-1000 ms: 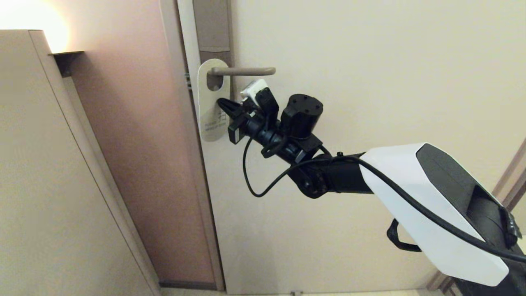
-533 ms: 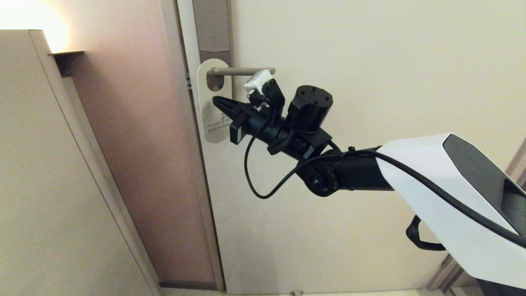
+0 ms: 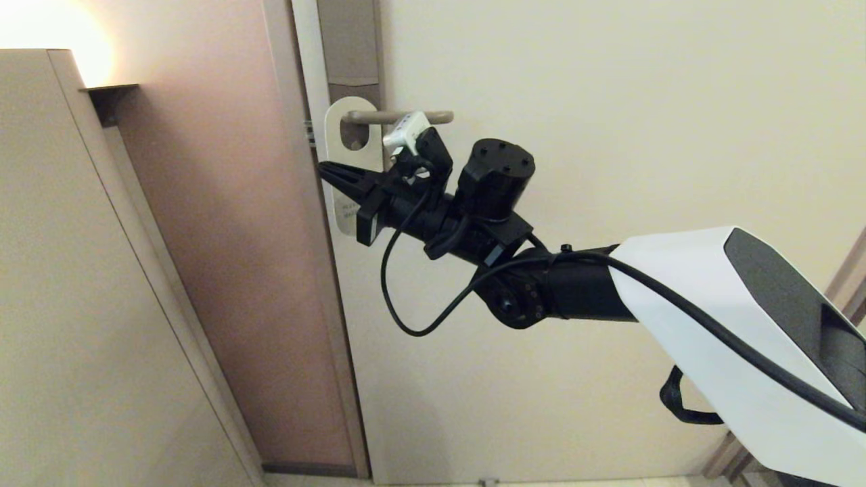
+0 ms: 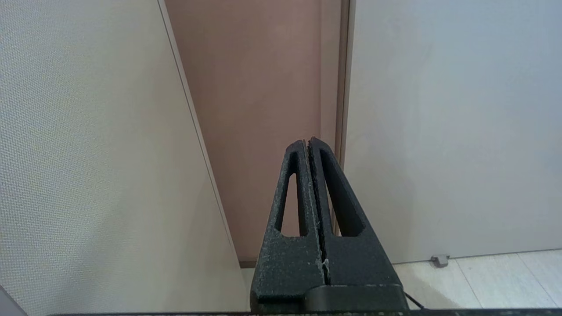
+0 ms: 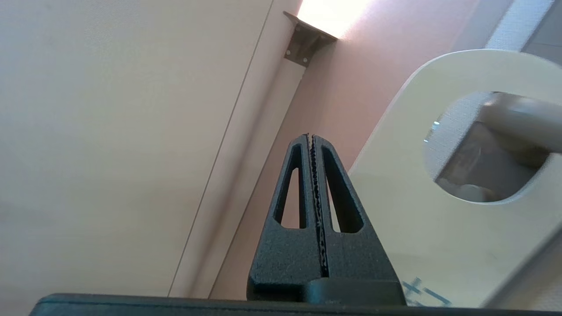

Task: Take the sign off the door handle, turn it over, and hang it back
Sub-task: Hang the sign back with the other side facing out

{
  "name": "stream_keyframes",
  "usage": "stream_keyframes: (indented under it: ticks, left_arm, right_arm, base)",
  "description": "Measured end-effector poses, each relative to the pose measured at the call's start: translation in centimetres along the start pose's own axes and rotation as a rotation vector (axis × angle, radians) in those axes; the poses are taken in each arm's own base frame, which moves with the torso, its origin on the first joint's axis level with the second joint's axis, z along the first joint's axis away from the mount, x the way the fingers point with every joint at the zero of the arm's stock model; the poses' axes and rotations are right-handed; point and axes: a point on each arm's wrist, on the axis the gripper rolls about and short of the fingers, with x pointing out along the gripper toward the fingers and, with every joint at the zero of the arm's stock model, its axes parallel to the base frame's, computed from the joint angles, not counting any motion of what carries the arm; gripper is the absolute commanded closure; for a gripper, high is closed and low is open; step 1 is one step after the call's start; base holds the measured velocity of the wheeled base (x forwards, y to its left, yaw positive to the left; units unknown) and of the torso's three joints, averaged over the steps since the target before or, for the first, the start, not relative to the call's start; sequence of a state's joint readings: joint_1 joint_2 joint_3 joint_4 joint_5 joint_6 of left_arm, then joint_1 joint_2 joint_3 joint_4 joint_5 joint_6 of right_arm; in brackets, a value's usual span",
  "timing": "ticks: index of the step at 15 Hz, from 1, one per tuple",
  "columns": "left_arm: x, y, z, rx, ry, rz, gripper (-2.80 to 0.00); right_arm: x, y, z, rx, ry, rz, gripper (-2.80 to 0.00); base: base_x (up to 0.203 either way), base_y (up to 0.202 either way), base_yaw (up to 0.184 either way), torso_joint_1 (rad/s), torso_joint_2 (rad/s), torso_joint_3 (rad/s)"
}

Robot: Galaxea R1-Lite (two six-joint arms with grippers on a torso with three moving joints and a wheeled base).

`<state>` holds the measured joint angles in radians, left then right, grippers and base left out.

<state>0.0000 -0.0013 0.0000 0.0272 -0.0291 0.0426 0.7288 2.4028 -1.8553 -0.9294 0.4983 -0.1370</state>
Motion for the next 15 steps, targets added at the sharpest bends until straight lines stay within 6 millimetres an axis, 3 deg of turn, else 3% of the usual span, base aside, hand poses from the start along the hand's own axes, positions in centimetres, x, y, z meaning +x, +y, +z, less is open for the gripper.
stream_keyframes:
  ticks: [5,10,15]
  left_arm:
    - [0.0,0.0,0.0,0.0,0.0,0.0,0.0]
    - [0.0,0.0,0.0,0.0,0.0,0.001,0.0]
    - [0.0,0.0,0.0,0.0,0.0,0.0,0.0]
  right_arm:
    - [0.7,-0.2,-1.9,-0.027,-0.01,-0.026,0.0]
    - [-0.8,-3.0,-4.5,-0.038,0.045,-0.137,0.0]
    - [-2.0,-4.6,-5.7,-0.042,0.073,-0.178,0.0]
  base:
    - [0.0,0.0,0.0,0.0,0.0,0.0]
    - [0.0,0.0,0.0,0.0,0.0,0.0]
    - [0.0,0.0,0.0,0.0,0.0,0.0]
